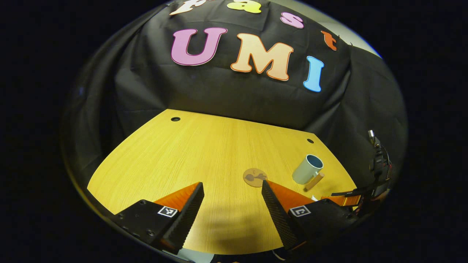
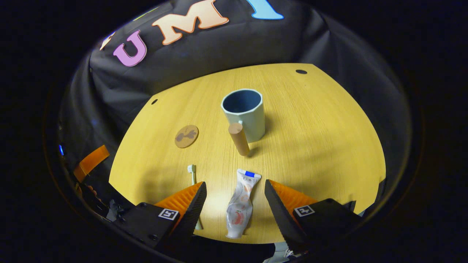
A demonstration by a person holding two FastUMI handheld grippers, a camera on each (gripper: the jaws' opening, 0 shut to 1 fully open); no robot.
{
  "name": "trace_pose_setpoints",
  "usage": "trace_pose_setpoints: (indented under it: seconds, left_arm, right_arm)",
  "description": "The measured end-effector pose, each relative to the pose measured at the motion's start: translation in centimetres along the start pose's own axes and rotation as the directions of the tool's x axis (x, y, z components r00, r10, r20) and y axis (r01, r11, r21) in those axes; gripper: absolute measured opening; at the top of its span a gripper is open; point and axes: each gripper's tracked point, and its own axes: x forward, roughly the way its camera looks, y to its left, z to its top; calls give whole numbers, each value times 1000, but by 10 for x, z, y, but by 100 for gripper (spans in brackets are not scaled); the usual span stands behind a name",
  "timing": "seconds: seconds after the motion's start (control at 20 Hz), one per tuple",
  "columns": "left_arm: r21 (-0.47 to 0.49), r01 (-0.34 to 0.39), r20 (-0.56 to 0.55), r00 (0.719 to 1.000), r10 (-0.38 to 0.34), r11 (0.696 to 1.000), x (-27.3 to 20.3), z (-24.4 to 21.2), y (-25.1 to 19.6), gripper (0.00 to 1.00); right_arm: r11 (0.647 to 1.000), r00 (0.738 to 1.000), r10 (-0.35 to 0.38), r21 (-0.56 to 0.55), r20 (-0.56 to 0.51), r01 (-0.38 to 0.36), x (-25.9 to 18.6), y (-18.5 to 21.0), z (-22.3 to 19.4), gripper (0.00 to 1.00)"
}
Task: Put the toothbrush and toothpaste on the desktop into the cup, then pick up the cup and place it on the coaster on the desktop.
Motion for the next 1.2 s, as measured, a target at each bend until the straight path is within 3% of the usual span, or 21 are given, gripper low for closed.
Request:
trace_pose_setpoints:
  seconds: [0.05, 0.1, 0.15, 0.25, 0.3, 0.35, 0.45, 0.5, 0.6, 0.85, 1.0, 1.2]
  left_arm:
    - [0, -4, -5, 1000, 4, 1000, 2, -2, 3, 95]
    - [-1, -7, -12, 1000, 7, 1000, 4, -5, 7, 95]
    - [-1, -10, -18, 1000, 10, 1000, 7, -5, 10, 95]
    - [-2, -14, -25, 1000, 14, 1000, 9, -8, 13, 95]
    - [-1, -16, -26, 1000, 16, 1000, 10, -9, 15, 95]
    - [-1, -18, -27, 999, 18, 1000, 12, -9, 18, 95]
    - [-4, -17, -30, 999, 17, 1000, 15, -8, 20, 95]
    - [-9, -16, -33, 999, 16, 1000, 15, -10, 21, 95]
    - [-17, -13, -40, 999, 13, 1000, 18, -12, 21, 95]
    - [-11, -30, -34, 999, 30, 999, 19, -11, 30, 95]
    - [-16, -30, -37, 999, 29, 999, 20, -13, 32, 95]
    - [-15, -25, -42, 999, 24, 1000, 20, -16, 28, 95]
  right_arm:
    - [1000, 1000, -14, -1, -23, 14, 6, -4, -4, 94]
    - [1000, 999, -30, -2, -40, 30, 11, -7, -6, 99]
    - [999, 997, -39, 4, -61, 40, 15, -8, -7, 93]
    - [999, 994, -47, 21, -97, 49, 22, -10, -8, 98]
    - [998, 993, -52, 24, -108, 54, 27, -10, -8, 92]
    - [998, 991, -58, 21, -117, 61, 30, -11, -7, 94]
    - [998, 989, -63, 13, -137, 66, 37, -10, -9, 81]
    - [997, 987, -69, 8, -148, 71, 40, -10, -10, 89]
    - [997, 982, -81, 2, -172, 83, 45, -9, -14, 74]
    - [992, 967, -122, -45, -223, 115, 53, -14, -25, 73]
    - [992, 966, -122, -39, -226, 116, 52, -16, -23, 50]
    - [988, 960, -150, -16, -237, 151, 50, -23, -23, 47]
